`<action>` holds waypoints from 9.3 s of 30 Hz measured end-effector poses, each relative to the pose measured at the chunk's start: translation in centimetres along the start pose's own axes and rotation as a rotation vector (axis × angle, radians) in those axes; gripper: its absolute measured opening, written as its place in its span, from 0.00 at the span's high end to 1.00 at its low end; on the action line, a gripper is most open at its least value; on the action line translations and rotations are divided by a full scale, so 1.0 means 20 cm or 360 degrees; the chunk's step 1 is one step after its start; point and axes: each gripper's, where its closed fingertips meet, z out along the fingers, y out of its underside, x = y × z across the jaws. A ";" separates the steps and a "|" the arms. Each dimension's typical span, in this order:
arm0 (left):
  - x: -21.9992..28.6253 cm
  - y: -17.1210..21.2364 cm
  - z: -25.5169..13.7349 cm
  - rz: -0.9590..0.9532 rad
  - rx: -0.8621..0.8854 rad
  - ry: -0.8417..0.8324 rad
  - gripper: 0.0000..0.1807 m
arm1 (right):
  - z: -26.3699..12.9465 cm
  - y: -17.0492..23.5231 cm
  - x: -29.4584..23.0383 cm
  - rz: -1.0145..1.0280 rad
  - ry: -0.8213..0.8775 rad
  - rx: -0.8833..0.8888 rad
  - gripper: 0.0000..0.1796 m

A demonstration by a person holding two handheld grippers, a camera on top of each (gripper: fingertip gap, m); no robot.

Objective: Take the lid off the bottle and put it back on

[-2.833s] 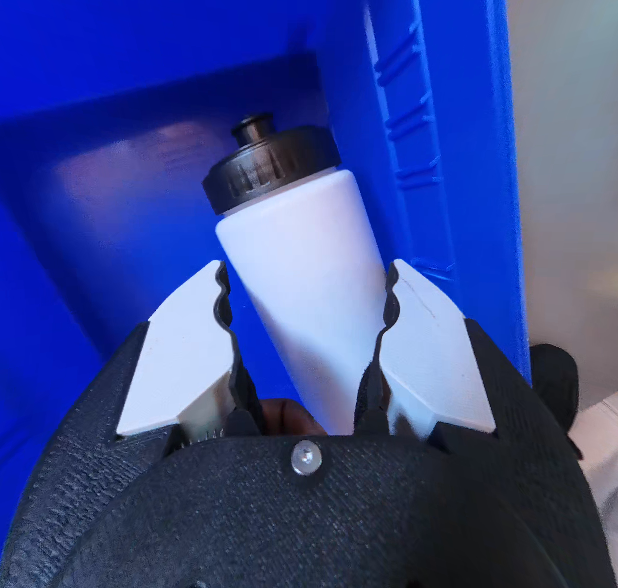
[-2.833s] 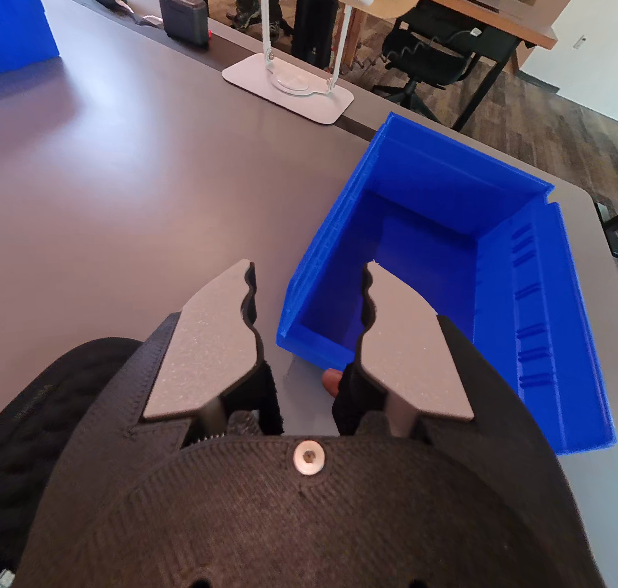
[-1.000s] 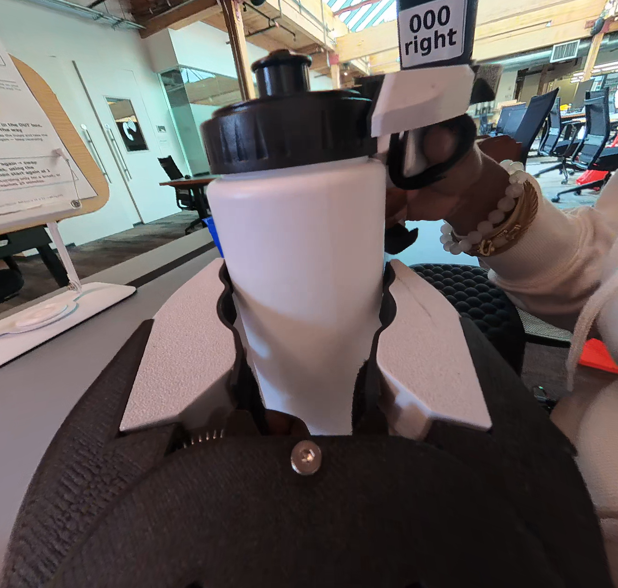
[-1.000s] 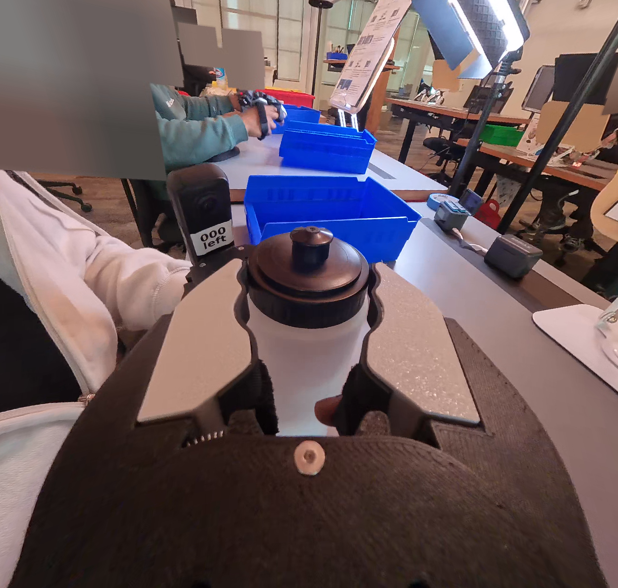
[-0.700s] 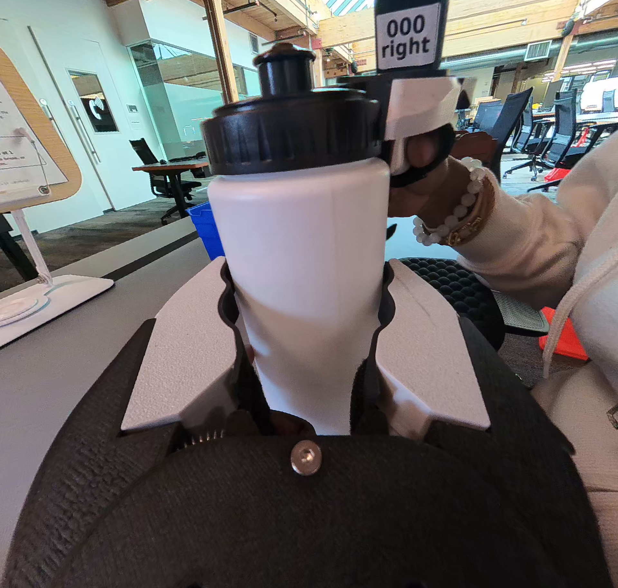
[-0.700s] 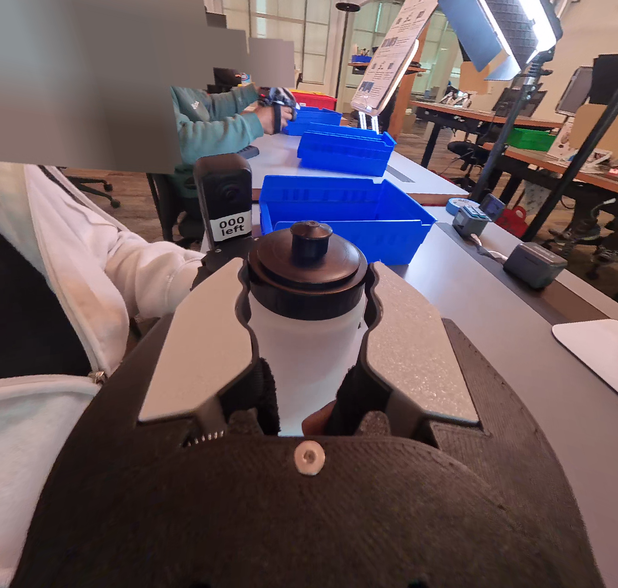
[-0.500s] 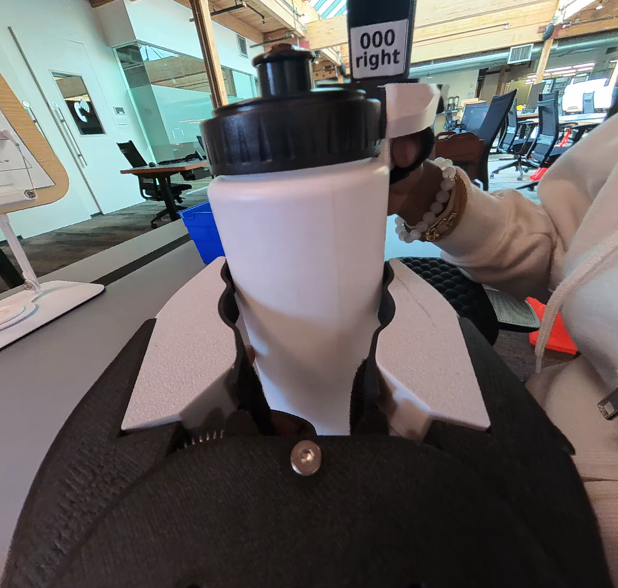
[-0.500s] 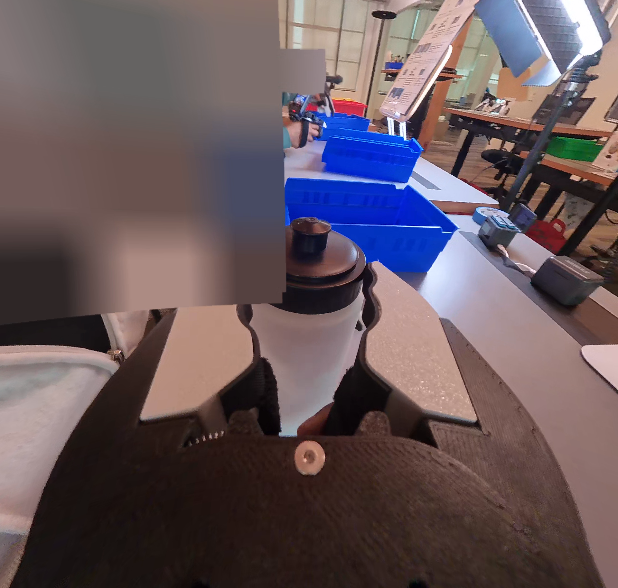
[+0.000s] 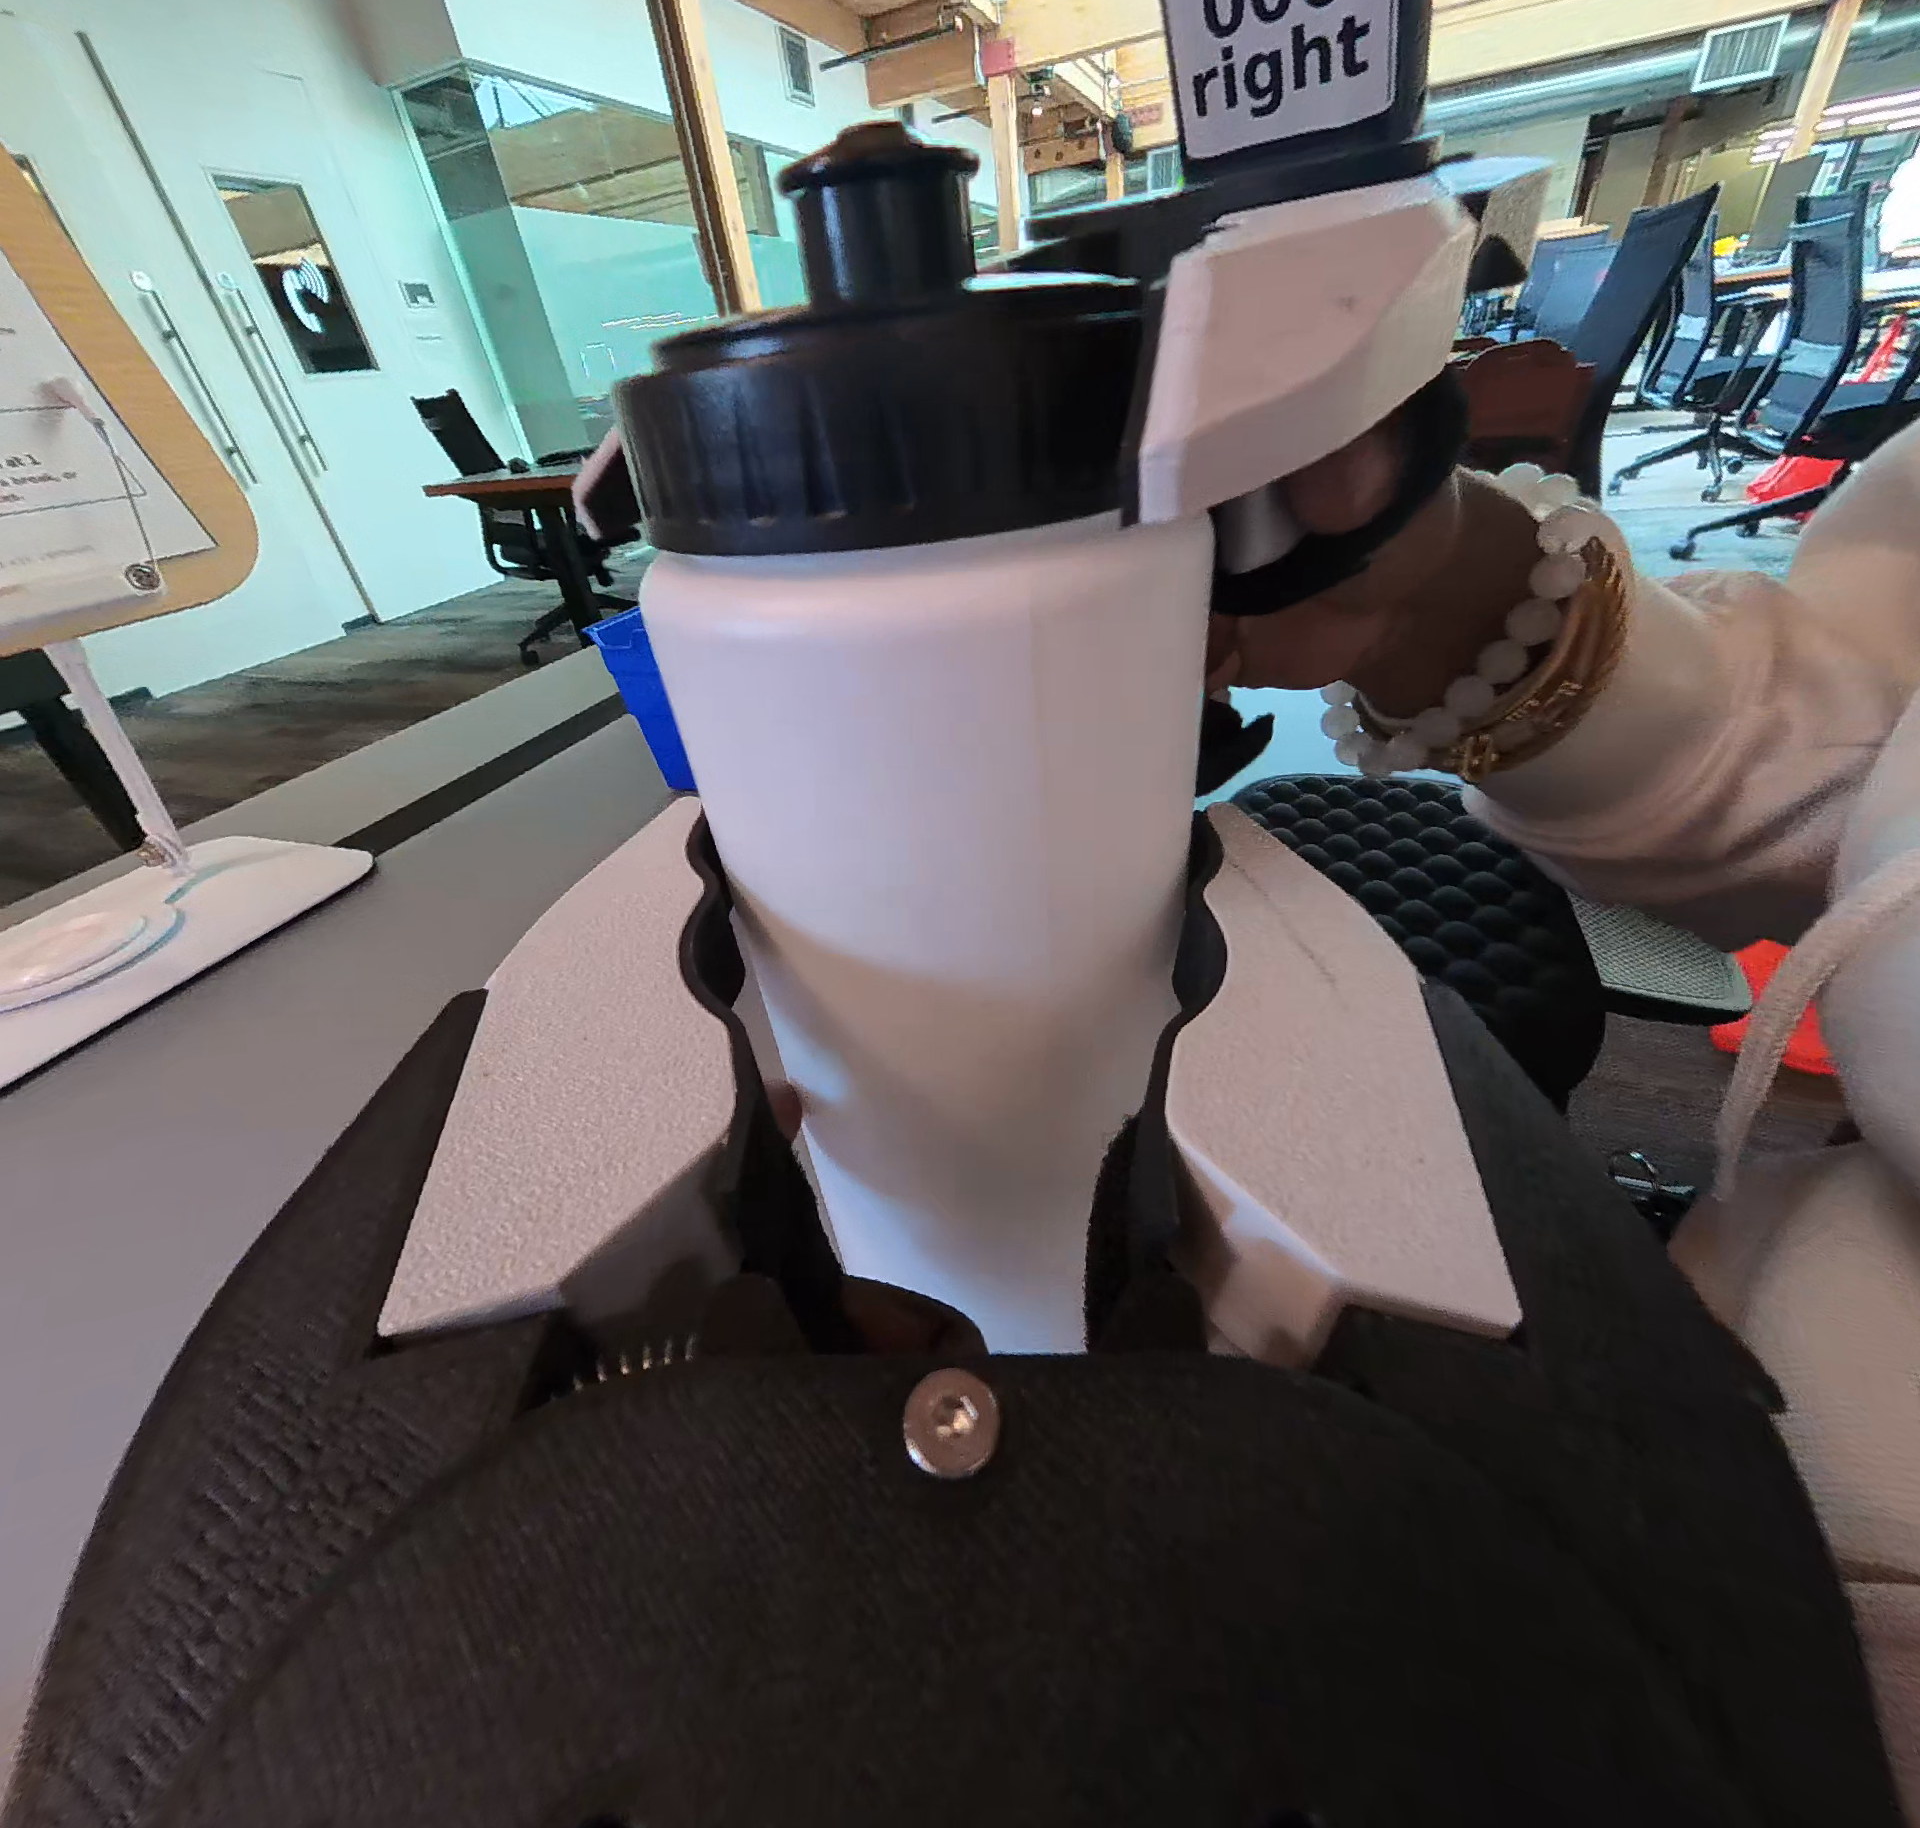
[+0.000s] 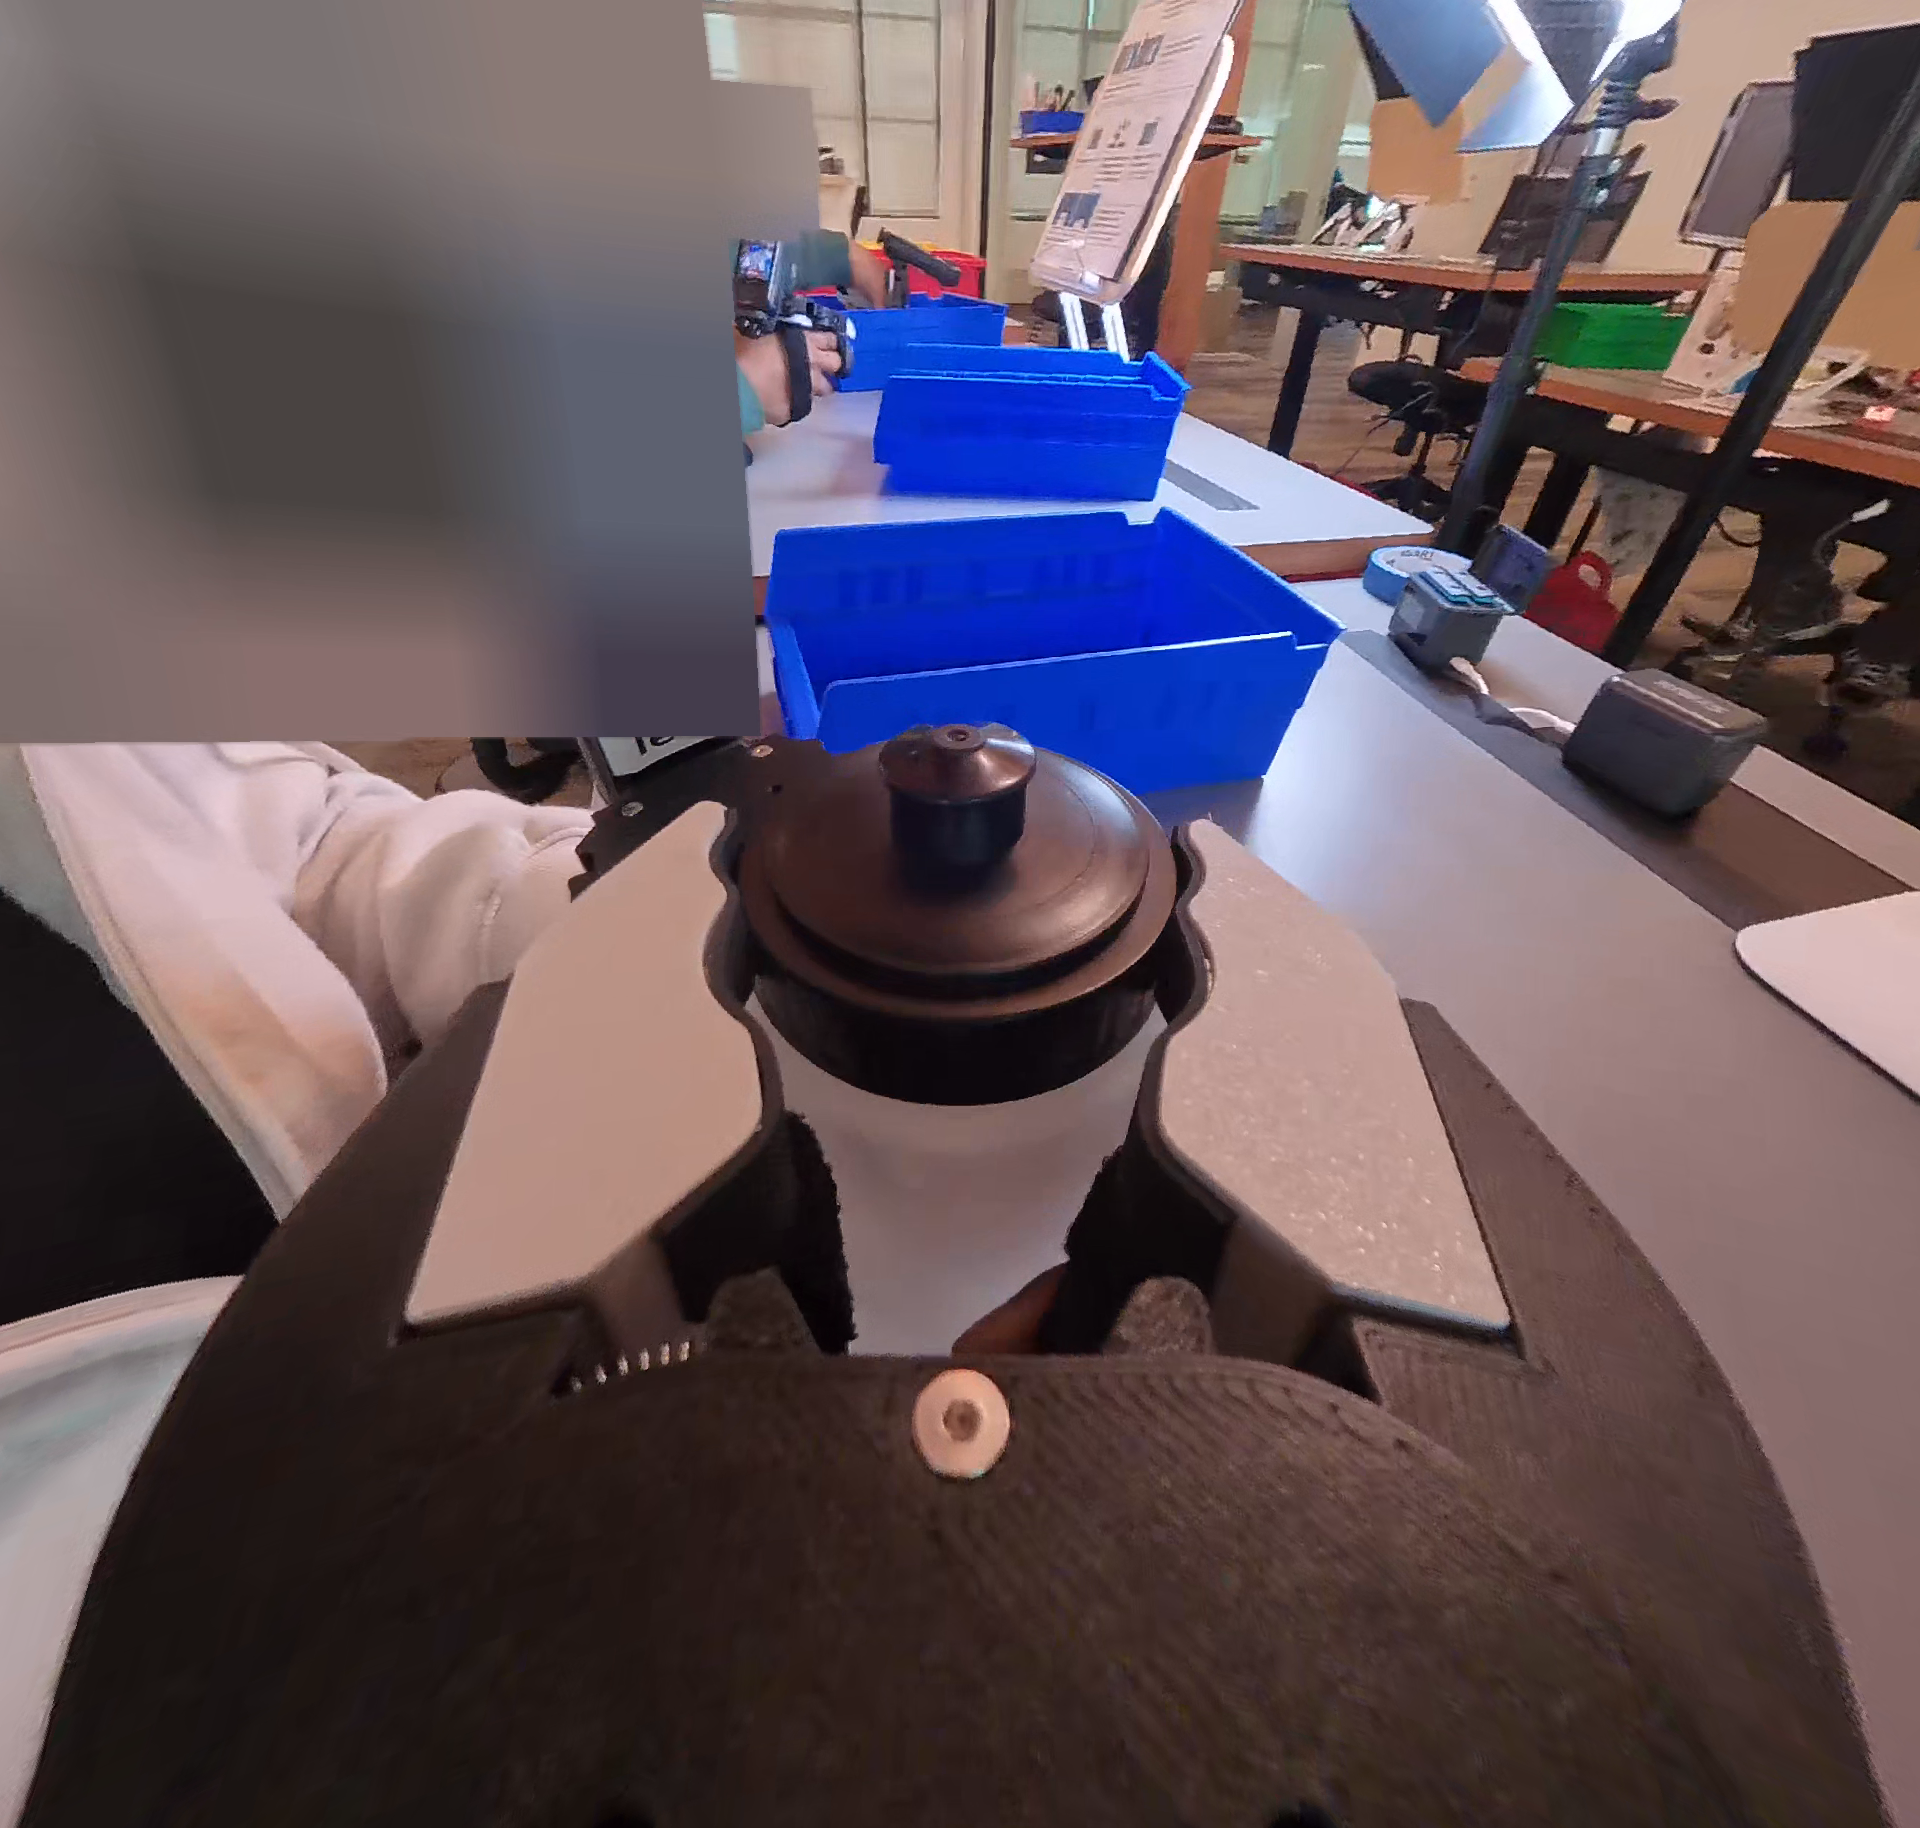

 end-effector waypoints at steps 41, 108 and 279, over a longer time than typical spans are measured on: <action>0.06 -0.02 -0.04 -0.0009 0.0121 0.0139 0.53 | -0.04 -0.03 -0.11 -0.0127 -0.0745 0.0112 0.57; 0.00 -0.02 -0.02 0.0000 0.0148 -0.0046 0.53 | -0.03 -0.08 0.02 0.0115 0.0010 0.0163 0.43; -0.02 -0.01 -0.03 0.0024 0.0170 -0.0090 0.53 | 0.02 -0.07 0.00 -0.0049 0.0205 0.0157 0.54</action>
